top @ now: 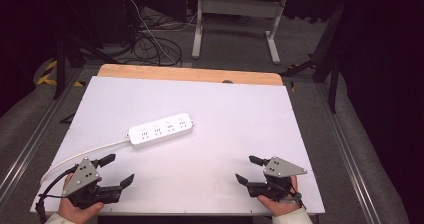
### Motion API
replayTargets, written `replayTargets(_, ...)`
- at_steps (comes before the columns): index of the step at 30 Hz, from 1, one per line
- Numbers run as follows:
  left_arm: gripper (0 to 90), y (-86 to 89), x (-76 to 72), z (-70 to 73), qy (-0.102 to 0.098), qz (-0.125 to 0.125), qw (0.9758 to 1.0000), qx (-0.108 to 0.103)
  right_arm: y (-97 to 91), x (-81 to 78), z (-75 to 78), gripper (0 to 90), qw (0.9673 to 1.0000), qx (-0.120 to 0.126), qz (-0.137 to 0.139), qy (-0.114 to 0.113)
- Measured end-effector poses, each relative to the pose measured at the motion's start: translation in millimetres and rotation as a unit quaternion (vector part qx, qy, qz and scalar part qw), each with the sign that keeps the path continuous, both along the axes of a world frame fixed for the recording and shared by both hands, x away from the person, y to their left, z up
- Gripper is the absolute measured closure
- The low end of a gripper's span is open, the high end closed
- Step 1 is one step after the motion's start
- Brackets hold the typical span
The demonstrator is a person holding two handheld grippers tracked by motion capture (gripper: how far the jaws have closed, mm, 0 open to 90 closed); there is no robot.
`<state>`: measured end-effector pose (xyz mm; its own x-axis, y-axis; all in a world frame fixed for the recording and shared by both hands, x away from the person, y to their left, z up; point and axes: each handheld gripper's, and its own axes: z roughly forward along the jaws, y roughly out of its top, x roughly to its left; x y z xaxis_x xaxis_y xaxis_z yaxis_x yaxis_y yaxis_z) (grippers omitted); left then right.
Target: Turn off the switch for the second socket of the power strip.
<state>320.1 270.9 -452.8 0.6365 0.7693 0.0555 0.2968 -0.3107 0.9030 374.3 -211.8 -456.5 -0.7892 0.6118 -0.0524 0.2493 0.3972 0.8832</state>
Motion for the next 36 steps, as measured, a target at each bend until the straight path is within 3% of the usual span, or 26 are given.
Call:
replayTargets(12,16.4,-2.0,-1.8,1.7,-0.002,-0.003,0.9999,0.01,0.1,-0.3,-0.4,27.3,1.0,-0.003,0.0,0.001)
replayTargets(16,16.3,-2.1,-2.1,3.6,0.009,-0.012,0.9999,0.006,0.1,-0.1,-0.5,27.3,1.0,-0.003,-0.002,0.001)
replayTargets(22,18.0,-1.5,-2.1,5.5,0.008,-0.007,0.9999,0.006,0.0,-0.4,-0.8,27.3,1.0,-0.003,-0.003,0.001)
replayTargets(24,18.3,-2.0,-1.9,5.8,0.007,-0.009,0.9999,0.012,-0.1,0.0,-0.9,27.3,1.0,-0.003,-0.003,-0.001)
replayTargets(25,18.1,-3.6,-1.9,5.4,0.009,-0.017,0.9995,0.026,0.1,0.2,-1.1,27.3,1.0,-0.004,-0.003,0.0)
replayTargets(33,20.1,-0.8,0.9,10.4,0.021,-0.023,0.9995,0.008,0.3,-0.1,-1.3,27.3,1.0,-0.004,-0.003,0.0)
replayTargets(36,21.1,-1.4,2.4,14.0,0.026,-0.014,0.9995,0.006,0.8,-0.2,-1.5,27.3,1.0,-0.005,-0.003,-0.001)
